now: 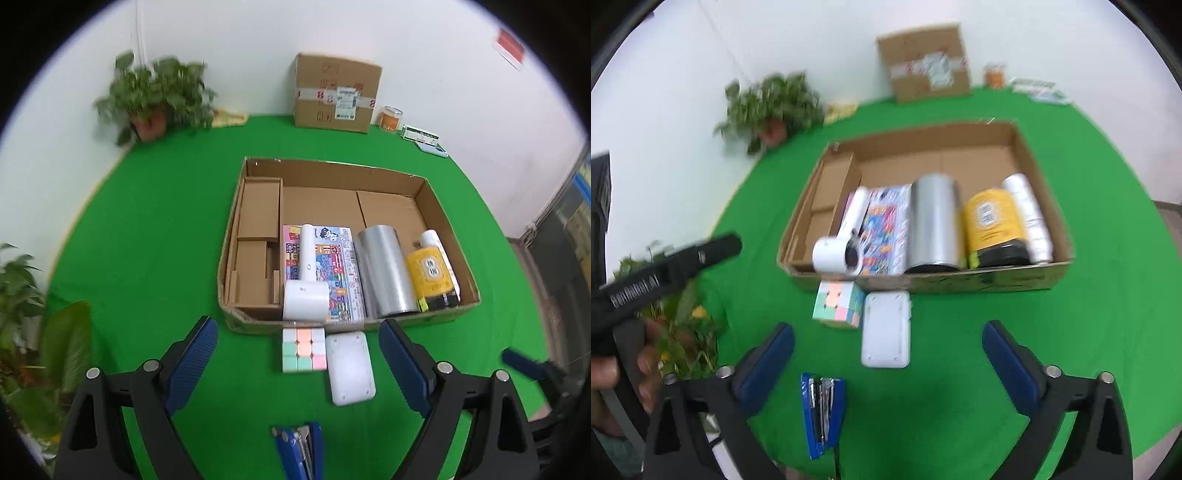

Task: Organize rigid objects
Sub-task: 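Lower the hair dryer into the tray beside the board-game box, open both grippers, then move both grippers to the white rectangular case and grasp it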

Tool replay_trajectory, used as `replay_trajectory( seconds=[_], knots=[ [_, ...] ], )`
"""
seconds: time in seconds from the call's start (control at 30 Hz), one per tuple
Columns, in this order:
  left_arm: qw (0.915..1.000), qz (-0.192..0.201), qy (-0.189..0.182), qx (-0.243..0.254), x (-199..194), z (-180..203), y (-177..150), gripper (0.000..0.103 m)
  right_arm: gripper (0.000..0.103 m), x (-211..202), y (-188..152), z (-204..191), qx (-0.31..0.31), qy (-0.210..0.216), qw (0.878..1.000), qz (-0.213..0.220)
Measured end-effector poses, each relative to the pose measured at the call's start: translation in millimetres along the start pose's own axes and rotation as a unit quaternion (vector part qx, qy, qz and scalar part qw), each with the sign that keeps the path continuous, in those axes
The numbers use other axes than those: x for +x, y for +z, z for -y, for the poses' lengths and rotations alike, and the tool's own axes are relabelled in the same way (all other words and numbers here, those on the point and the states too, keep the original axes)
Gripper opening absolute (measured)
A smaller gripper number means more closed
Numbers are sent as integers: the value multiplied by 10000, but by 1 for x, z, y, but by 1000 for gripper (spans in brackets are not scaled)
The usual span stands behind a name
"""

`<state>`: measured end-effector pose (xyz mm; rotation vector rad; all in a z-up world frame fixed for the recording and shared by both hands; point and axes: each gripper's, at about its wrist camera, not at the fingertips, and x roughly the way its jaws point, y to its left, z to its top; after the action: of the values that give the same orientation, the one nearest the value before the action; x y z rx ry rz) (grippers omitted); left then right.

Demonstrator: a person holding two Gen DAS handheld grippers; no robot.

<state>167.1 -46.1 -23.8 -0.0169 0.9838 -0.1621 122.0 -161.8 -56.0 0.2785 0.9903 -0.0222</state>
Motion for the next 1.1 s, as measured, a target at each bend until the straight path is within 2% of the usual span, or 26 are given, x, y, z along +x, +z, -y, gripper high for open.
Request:
replay_trajectory(
  seconds=[0.1, 0.3, 0.43, 0.57, 0.73, 0.87, 0.97, 1.1],
  knots=[
    [9999, 76, 120, -5, -21, 13, -16, 89, 102, -17, -13, 10, 40, 76, 9999, -58],
    [9998, 106, -10, -137, -49, 27, -43, 89, 102, -50, -39, 17, -100, 79, 9999, 31],
    [9991, -77, 28, -412, -53, 20, -62, 89, 102, -53, -54, 12, -217, 183, 9995, -152],
    [9980, -300, -115, -552, -46, 11, -74, 88, 102, -45, -66, 2, -389, 243, 9983, -351],
    [9955, -646, -407, -563, -26, 0, -75, 88, 102, -23, -72, -5, -490, 114, 9968, -618],
    [9903, -1006, -587, -751, 1, -14, -69, 88, 101, 17, -71, -10, -486, -30, 9916, -1199],
    [9841, -1211, -1008, -815, 25, -23, -59, 88, 99, 38, -68, -19, -539, -135, 9875, -1476],
    [9720, -1579, -1483, -909, 62, -28, -51, 88, 99, 55, -50, -25, -458, -217, 9873, -1507]
  ],
)
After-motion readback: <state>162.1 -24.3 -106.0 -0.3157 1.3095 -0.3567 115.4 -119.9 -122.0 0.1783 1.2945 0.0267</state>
